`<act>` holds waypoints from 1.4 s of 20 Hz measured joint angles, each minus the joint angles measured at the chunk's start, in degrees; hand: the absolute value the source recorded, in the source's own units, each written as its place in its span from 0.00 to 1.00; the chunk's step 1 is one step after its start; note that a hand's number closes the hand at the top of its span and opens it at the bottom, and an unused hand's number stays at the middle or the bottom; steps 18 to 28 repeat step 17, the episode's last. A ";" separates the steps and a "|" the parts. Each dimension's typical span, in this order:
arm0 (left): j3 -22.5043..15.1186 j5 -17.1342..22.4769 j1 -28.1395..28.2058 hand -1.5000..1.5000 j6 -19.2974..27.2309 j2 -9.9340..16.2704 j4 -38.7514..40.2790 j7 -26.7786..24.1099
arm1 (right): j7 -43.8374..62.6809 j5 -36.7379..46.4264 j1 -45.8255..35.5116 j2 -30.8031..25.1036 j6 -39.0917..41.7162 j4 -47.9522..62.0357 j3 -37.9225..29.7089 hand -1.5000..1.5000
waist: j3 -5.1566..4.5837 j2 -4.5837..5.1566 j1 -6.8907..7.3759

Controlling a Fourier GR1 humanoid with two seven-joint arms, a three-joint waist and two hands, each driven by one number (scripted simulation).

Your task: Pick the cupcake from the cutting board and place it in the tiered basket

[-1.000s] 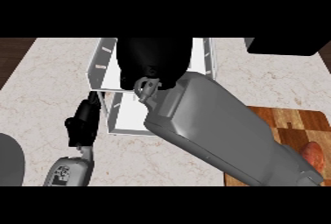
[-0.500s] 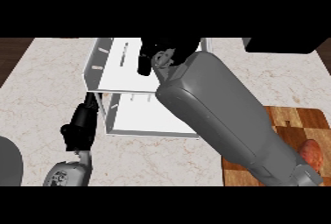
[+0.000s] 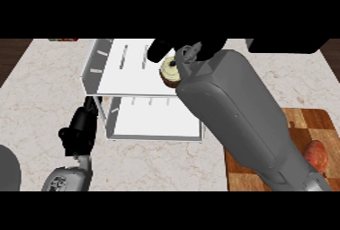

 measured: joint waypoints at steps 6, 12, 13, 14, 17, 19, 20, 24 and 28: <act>1.28 0.13 1.24 0.50 0.45 0.74 -0.77 0.72 | 1.58 5.35 4.72 -0.09 -3.53 -8.53 -5.77 0.00 | 0.04 -0.65 -2.25; 2.26 0.28 2.62 0.50 0.91 1.20 -1.85 1.21 | 1.47 5.37 15.80 -0.09 -3.67 -24.77 -12.03 0.00 | 0.12 -1.10 -4.15; 2.42 0.27 2.80 0.50 0.96 1.31 -1.94 1.22 | 1.20 4.94 18.57 -0.08 -3.29 -28.34 -12.59 0.00 | 0.13 -1.15 -4.45; 2.52 0.38 3.10 0.50 0.95 1.34 -2.14 1.18 | 0.62 4.40 21.71 -0.10 -2.99 -31.86 -13.13 0.00 | 0.14 -1.19 -4.73; 2.62 0.34 3.79 0.50 1.10 1.34 -2.64 1.13 | -0.94 1.18 31.02 -0.51 -1.29 -42.54 -15.08 0.00 | 0.16 -1.20 -5.17; 2.62 0.34 3.79 0.50 1.10 1.34 -2.64 1.13 | -0.94 1.18 31.02 -0.51 -1.29 -42.54 -15.08 0.00 | 0.16 -1.20 -5.17; 2.62 0.34 3.79 0.50 1.10 1.34 -2.64 1.13 | -0.94 1.18 31.02 -0.51 -1.29 -42.54 -15.08 0.00 | 0.16 -1.20 -5.17; 2.62 0.34 3.79 0.50 1.10 1.34 -2.64 1.13 | -0.94 1.18 31.02 -0.51 -1.29 -42.54 -15.08 0.00 | 0.16 -1.20 -5.17; 2.62 0.34 3.79 0.50 1.10 1.34 -2.64 1.13 | -0.94 1.18 31.02 -0.51 -1.29 -42.54 -15.08 0.00 | 0.16 -1.20 -5.17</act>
